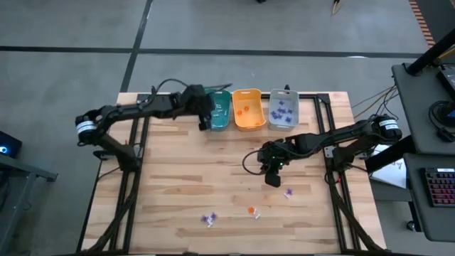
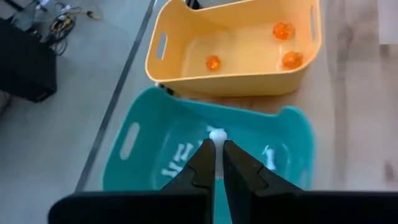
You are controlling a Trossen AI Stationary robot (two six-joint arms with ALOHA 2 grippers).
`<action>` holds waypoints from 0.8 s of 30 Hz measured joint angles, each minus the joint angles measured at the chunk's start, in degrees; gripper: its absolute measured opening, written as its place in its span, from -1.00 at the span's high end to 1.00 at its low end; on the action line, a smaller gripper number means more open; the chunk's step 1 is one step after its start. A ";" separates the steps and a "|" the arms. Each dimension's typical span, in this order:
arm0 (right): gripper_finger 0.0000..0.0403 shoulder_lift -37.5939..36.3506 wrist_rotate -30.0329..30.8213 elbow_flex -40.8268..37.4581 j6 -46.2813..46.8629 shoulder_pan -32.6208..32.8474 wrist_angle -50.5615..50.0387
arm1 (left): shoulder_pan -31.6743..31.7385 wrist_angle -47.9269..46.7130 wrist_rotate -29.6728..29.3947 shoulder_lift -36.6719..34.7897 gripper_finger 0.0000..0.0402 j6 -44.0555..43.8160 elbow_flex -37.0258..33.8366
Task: Sort Halloween decoration
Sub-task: Put the white bone toy into the blue bin
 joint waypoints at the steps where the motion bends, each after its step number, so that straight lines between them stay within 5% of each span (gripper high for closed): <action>1: 0.67 0.00 0.04 0.00 0.01 0.00 0.11 | 1.12 -0.11 1.42 0.85 1.00 1.27 0.81; 24: 0.67 0.00 0.04 0.00 -0.21 0.00 0.11 | 12.02 -23.22 4.76 32.79 1.00 14.68 32.31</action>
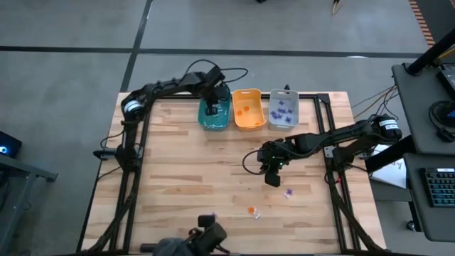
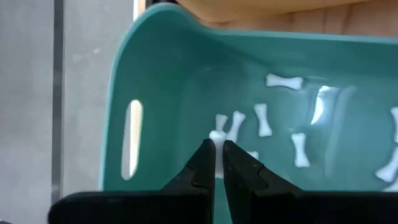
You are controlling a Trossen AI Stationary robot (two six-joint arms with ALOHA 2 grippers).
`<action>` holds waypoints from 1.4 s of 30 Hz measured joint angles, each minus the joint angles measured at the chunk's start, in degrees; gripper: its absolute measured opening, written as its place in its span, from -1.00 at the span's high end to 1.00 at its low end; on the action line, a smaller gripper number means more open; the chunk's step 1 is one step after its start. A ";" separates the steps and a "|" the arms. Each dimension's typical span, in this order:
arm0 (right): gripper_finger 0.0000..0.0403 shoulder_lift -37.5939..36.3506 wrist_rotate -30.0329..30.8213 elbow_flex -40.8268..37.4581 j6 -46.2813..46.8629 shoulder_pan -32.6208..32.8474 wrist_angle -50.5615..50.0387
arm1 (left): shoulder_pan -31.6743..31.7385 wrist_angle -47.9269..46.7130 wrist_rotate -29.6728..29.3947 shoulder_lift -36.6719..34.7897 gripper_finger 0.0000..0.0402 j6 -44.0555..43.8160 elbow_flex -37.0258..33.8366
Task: Sort Halloween decoration
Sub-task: Put the white bone toy into the blue bin
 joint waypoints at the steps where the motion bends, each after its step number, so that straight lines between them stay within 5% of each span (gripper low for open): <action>1: 0.67 0.00 -0.02 0.00 0.00 0.00 -0.02 | 0.14 -0.35 -0.01 0.67 1.00 -0.01 0.85; 31: 0.67 0.00 0.00 0.00 -0.50 0.00 0.11 | 0.61 -2.77 0.05 4.09 1.00 -2.09 2.86; 42: 0.67 0.00 -0.02 0.00 -0.50 0.00 0.11 | 0.65 -2.82 -0.06 4.07 0.62 -3.42 2.88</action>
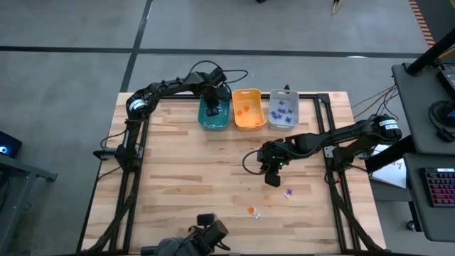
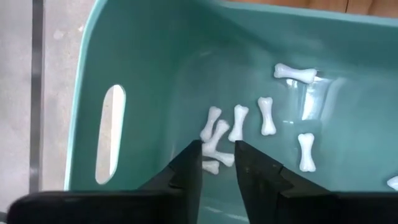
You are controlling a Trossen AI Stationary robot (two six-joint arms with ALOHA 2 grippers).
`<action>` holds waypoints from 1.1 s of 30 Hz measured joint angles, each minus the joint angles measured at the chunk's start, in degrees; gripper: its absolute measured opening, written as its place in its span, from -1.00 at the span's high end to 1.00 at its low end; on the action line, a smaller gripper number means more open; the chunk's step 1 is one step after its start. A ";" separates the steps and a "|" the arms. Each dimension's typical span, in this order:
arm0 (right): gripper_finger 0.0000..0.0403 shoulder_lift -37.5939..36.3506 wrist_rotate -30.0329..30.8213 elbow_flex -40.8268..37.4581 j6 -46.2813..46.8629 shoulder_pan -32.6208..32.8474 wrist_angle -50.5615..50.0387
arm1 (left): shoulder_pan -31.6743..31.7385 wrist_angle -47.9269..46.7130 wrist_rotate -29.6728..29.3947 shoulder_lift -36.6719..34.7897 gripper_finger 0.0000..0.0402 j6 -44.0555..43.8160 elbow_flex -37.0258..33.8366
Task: Sort Halloween decoration
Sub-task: Put the white bone toy into the blue bin, then put the purple spider toy into the gray bin
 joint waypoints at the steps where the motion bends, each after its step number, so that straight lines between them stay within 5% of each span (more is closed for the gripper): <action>1: 0.67 0.00 0.00 0.00 0.00 0.00 -0.01 | 0.00 -0.49 -0.06 0.00 0.59 -0.39 0.21; 10: 0.67 0.00 -0.04 0.00 1.47 0.00 -0.02 | -0.31 -8.03 0.11 -3.45 0.57 -6.96 4.06; 23: 0.67 0.00 -0.45 0.00 13.06 0.00 -1.38 | -6.49 -8.71 9.09 -16.26 0.62 -15.41 2.10; 33: 0.67 0.00 -5.05 0.00 22.66 0.84 -10.46 | -15.45 1.90 9.07 -28.76 0.62 -26.34 -12.40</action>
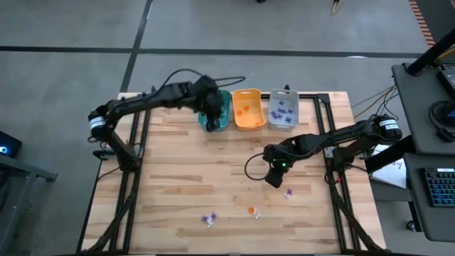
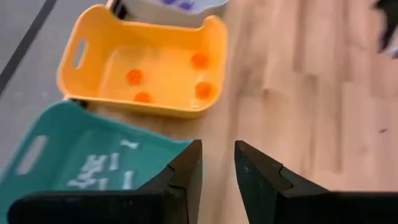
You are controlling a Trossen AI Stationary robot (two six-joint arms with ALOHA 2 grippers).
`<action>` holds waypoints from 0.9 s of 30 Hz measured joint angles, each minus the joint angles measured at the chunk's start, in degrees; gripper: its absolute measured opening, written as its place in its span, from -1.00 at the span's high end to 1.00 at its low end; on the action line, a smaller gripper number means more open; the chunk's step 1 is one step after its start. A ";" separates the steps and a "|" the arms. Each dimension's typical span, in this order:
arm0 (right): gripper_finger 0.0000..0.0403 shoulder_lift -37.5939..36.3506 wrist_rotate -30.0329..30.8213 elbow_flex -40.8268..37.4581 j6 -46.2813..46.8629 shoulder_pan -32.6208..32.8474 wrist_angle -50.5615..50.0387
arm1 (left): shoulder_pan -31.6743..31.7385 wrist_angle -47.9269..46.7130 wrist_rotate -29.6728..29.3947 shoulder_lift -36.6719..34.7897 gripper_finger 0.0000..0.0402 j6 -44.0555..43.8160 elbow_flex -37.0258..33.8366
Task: Sort Halloween decoration
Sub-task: Put the purple spider toy into the gray bin
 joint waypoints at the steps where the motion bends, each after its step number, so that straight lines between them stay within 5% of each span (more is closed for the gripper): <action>1: 0.67 0.00 -0.12 0.00 0.71 0.18 -1.13 | -0.98 2.00 -0.02 -1.58 0.62 -1.34 -2.18; 14: 0.67 -0.02 -3.07 0.00 11.87 4.76 -16.24 | -14.76 30.21 -3.87 -17.24 0.62 -13.19 -28.63; 23: 0.67 -0.02 -4.55 0.00 18.22 11.16 -18.74 | -20.22 36.68 -9.38 -19.68 0.62 -17.28 -35.08; 27: 0.67 -0.02 -3.38 0.00 10.85 15.80 -18.67 | -22.30 38.27 -9.44 -19.64 0.62 -17.83 -35.37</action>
